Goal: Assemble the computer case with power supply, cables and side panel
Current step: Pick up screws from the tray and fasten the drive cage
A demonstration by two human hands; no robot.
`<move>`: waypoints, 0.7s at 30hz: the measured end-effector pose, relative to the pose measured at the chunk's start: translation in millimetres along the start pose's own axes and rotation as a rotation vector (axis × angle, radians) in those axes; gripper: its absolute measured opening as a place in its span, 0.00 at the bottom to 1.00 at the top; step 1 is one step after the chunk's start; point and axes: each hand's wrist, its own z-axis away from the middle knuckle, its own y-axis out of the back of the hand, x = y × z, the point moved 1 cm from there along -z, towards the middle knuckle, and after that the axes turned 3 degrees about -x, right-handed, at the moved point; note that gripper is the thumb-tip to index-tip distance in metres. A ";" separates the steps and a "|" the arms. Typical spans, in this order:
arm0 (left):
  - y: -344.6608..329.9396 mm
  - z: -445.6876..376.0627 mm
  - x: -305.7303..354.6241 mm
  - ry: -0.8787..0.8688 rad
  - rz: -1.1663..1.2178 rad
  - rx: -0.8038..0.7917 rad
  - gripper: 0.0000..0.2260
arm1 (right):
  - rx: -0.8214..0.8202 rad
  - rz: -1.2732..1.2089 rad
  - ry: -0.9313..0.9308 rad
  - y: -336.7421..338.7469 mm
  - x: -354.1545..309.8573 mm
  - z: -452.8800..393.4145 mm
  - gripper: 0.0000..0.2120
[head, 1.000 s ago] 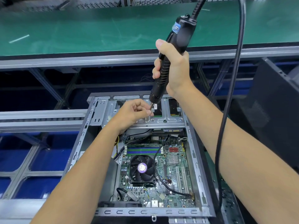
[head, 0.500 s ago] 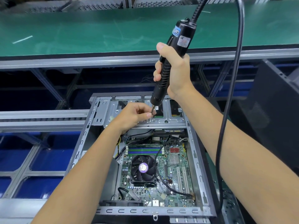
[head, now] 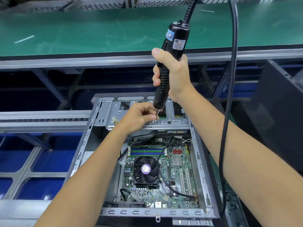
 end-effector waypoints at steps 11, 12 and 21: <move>3.9 0.4 6.4 -0.003 -0.105 0.024 0.18 | -0.076 0.121 -0.023 -1.0 9.9 3.3 0.12; 6.4 0.6 6.1 -0.016 -0.129 0.052 0.19 | -0.076 0.124 -0.025 -0.8 11.2 3.5 0.12; 3.7 -1.1 0.9 -0.030 -0.242 0.051 0.20 | -0.093 0.132 -0.038 -2.1 19.2 4.1 0.13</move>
